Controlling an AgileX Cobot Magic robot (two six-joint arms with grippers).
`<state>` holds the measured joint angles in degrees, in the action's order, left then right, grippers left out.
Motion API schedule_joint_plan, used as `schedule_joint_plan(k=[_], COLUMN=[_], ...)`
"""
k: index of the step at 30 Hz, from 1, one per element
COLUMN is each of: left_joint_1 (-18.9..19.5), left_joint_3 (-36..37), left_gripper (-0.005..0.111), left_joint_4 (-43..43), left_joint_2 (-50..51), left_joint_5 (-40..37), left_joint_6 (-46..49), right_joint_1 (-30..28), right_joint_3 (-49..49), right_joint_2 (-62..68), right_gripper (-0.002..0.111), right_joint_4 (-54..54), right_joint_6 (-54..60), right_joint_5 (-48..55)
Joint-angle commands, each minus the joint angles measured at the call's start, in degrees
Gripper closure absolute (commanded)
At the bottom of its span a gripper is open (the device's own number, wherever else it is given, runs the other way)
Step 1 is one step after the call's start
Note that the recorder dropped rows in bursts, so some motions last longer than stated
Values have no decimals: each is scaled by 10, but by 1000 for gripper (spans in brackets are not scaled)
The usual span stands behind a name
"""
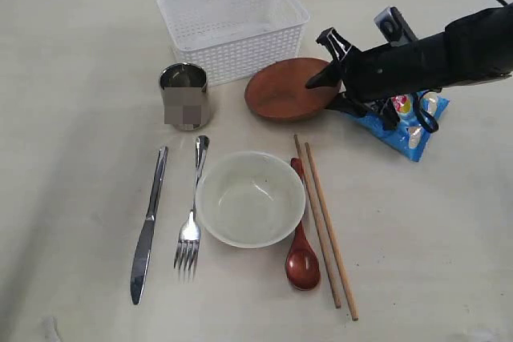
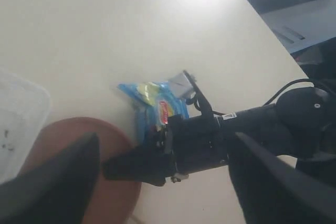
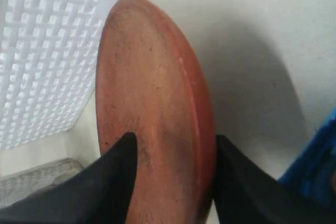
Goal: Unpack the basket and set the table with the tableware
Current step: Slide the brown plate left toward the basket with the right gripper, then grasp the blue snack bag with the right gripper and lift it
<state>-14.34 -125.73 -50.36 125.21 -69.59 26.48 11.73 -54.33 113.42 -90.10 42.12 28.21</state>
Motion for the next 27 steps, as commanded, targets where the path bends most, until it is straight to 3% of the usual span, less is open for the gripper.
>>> schedule_joint_plan(k=[1, 4, 15, 27], left_joint_1=[0, 0, 0, 0], left_joint_3=[0, 0, 0, 0], left_gripper=[42, 42, 42, 42], left_joint_4=[-5, -5, -5, -2], left_joint_2=[-5, -5, -5, -5], left_joint_5=[-4, -4, -4, -4], left_joint_6=[-2, -2, -2, -1], right_joint_1=[-2, -2, -2, -7], right_joint_3=[-2, -2, -2, -2], right_joint_2=[-2, -2, -38, -169], right_gripper=[52, 40, 40, 40], right_joint_4=[29, 47, 78, 406], right_joint_6=[12, 11, -5, -236], right_joint_5=[18, 18, 48, -56])
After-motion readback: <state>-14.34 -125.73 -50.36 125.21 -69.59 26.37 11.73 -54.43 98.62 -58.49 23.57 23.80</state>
